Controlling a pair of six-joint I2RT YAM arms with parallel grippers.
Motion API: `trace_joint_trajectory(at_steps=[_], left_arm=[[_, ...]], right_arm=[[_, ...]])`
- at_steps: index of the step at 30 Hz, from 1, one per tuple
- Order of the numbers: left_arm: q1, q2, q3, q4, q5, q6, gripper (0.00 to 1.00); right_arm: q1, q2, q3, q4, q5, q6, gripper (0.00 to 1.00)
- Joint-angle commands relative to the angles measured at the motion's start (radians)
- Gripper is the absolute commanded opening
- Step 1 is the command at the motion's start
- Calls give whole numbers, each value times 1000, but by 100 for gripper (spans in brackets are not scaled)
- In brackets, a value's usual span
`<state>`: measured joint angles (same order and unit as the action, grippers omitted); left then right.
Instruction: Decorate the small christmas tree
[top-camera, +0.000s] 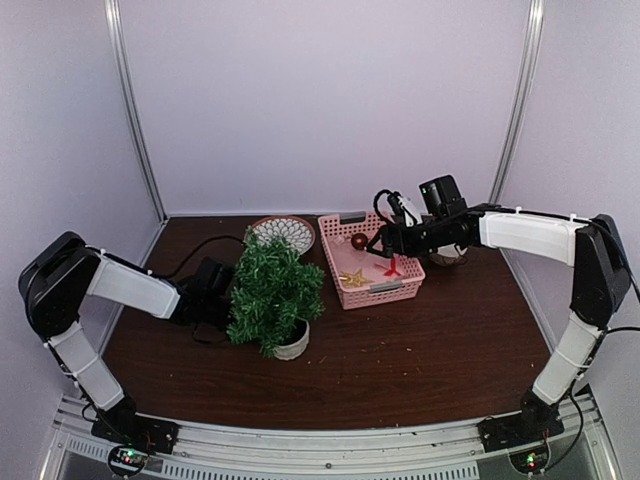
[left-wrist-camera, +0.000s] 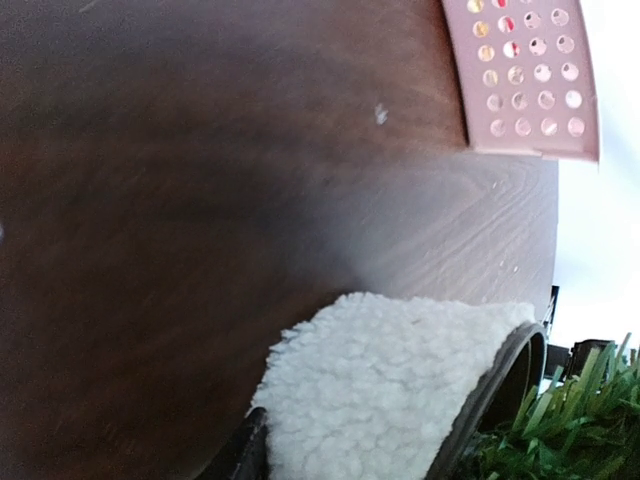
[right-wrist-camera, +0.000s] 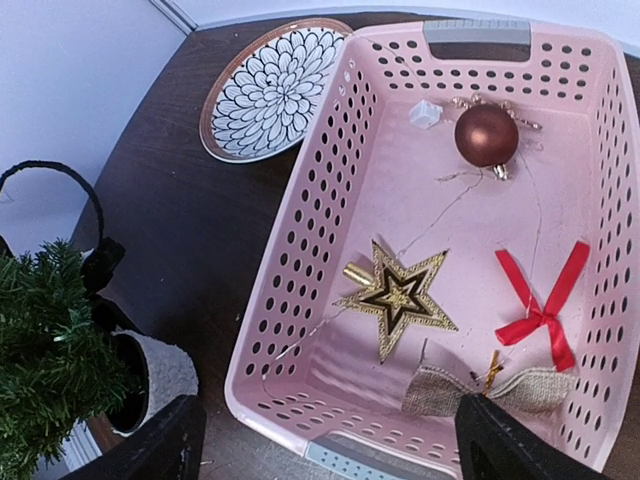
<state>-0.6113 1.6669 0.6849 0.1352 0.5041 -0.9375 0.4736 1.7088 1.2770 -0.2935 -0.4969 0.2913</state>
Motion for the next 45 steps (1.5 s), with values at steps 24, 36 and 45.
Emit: trace_joint_trajectory(at_steps=[24,36,45], left_arm=[[11,-21,95,-17,-31,5,92],[36,39,114,-62,-10,15,73],[36,40,120,-51,0,17,71]], right_arm=[[-5,277,236,-304,349,-92,65],[-48,293,270,-322,344,-119,65],[-87,309,287,-337,348,-145,64]])
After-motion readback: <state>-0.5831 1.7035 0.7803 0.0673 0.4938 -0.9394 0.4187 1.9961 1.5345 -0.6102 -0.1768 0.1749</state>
